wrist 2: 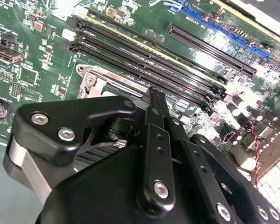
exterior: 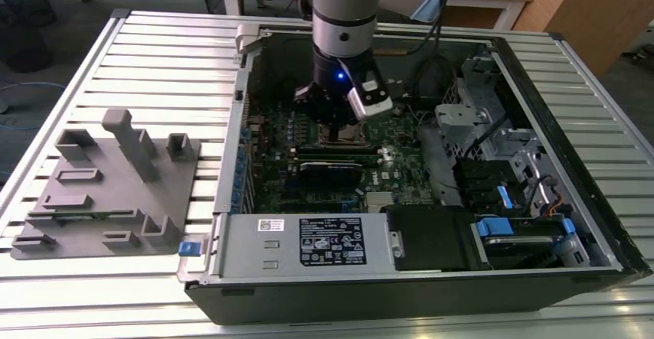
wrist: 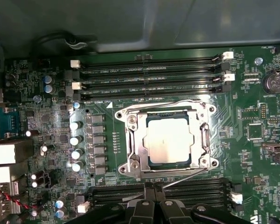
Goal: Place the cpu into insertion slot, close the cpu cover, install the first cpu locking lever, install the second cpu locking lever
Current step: 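Install the second cpu locking lever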
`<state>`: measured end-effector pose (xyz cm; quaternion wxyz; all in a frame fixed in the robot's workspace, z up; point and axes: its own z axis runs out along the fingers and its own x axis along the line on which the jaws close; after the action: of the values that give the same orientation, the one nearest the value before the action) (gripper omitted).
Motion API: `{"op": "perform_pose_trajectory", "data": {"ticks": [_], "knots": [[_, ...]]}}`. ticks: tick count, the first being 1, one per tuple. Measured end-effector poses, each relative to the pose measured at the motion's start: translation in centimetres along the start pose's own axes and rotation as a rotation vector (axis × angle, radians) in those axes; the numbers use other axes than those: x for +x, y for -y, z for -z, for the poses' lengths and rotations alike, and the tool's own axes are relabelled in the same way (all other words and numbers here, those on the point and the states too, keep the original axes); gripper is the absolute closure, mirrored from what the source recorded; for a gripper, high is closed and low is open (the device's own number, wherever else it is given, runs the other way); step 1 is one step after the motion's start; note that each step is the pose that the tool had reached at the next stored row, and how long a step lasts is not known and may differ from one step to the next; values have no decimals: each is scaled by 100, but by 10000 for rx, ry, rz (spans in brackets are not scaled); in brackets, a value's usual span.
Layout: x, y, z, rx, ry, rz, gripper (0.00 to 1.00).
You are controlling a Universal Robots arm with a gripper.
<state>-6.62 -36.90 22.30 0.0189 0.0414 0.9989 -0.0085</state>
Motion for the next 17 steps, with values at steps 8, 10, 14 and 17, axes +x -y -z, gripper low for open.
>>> {"op": "perform_pose_trajectory", "data": {"ticks": [8,10,14,17], "knots": [[46,3,-24,5,1,1,89],[46,4,-24,6,1,1,89],[51,4,-28,3,3,0,89],[65,5,-39,6,2,1,89]]}}
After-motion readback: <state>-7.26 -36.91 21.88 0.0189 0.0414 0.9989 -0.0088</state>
